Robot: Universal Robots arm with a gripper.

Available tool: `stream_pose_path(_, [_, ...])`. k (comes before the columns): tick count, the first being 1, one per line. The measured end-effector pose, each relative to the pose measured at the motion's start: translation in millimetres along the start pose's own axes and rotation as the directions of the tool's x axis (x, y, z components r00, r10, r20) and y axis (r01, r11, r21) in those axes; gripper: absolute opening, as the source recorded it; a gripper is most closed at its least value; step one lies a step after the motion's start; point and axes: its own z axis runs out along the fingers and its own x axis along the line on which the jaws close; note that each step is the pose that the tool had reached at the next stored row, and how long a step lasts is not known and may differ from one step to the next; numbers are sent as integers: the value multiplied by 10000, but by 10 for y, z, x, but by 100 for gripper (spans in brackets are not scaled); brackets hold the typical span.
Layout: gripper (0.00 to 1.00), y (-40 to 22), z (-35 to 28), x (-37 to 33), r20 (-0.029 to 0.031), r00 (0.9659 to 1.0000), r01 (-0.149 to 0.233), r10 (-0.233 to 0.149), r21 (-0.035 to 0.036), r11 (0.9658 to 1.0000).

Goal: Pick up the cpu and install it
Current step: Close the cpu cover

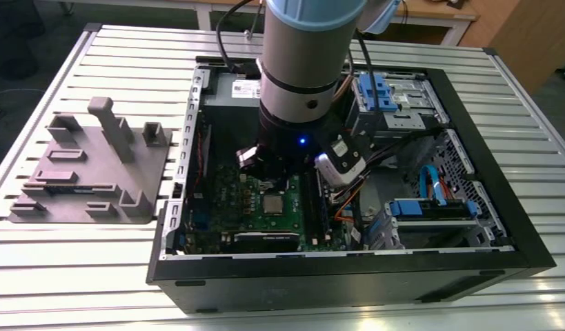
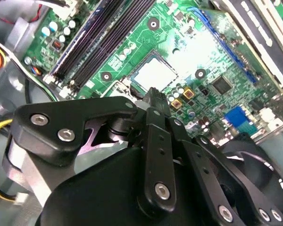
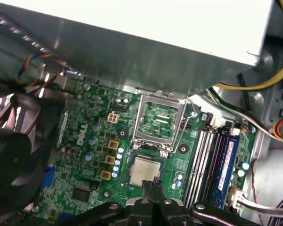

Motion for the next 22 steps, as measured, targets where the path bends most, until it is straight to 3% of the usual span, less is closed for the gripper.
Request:
stream_pose_path(5, [10, 0, 1, 0, -31, 9960, 898, -898, 8, 9960])
stream_pose_path(10, [10, 0, 2, 0, -63, 9836, 1804, -1804, 14, 9836])
stream_pose_path(15, [10, 0, 3, 0, -92, 9641, 2653, -2653, 16, 9642])
stream_pose_path(22, [10, 0, 3, 0, -132, 9280, 3723, -3723, 15, 9281])
